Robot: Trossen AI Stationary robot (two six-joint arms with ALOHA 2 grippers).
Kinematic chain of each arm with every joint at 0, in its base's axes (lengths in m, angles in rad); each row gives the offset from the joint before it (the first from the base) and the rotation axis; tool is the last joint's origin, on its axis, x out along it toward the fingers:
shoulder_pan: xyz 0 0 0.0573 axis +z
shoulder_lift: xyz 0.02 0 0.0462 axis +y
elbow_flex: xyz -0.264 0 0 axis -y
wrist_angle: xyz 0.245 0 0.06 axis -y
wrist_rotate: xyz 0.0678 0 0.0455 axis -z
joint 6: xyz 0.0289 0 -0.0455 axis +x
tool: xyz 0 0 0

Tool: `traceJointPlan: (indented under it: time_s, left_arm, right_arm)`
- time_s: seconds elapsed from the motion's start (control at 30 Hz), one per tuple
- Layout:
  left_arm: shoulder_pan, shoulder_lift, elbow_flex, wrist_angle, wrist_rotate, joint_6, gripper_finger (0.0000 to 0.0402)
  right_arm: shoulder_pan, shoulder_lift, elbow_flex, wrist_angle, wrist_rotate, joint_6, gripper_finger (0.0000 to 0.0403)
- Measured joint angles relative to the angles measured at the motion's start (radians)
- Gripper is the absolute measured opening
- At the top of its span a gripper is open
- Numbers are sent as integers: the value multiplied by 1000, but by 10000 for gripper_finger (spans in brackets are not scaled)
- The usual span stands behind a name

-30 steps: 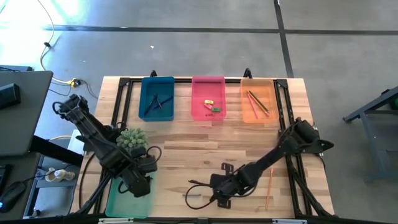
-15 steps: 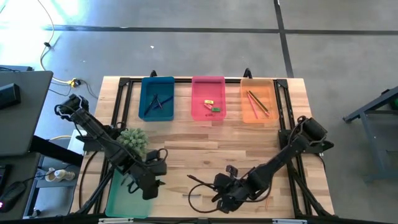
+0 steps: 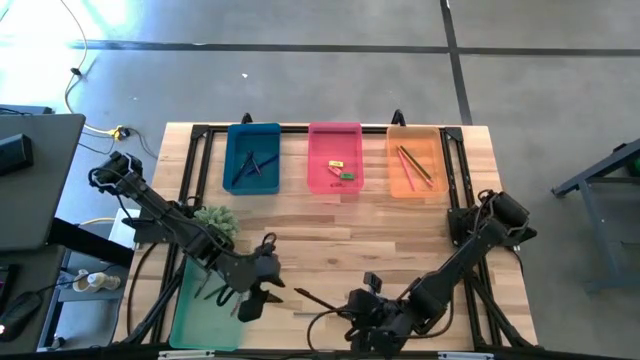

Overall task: Sort crayons/erasers/pens/pencils in bins
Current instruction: Put the black pen into the blue bin

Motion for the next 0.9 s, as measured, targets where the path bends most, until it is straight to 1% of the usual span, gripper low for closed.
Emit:
traceJointPlan:
  time_s: [0.13, 0.37, 0.6, 0.73, 0.9]
  left_arm:
    - [16, 0, 0, 106, 16, 50, 175]
    - [54, 0, 0, 269, 30, 113, 175]
    - [80, 0, 0, 399, 24, 165, 175]
    - [93, 0, 0, 532, 0, 229, 175]
    - [117, 0, 0, 686, -45, 279, 175]
  right_arm:
    - [12, 0, 61, -38, 74, -40, 14]
    - [29, 0, 142, -161, 169, -51, 14]
    - [49, 0, 220, -228, 311, -58, 14]
    - [51, 0, 266, -243, 394, -59, 14]
    - [51, 0, 306, -245, 439, -74, 14]
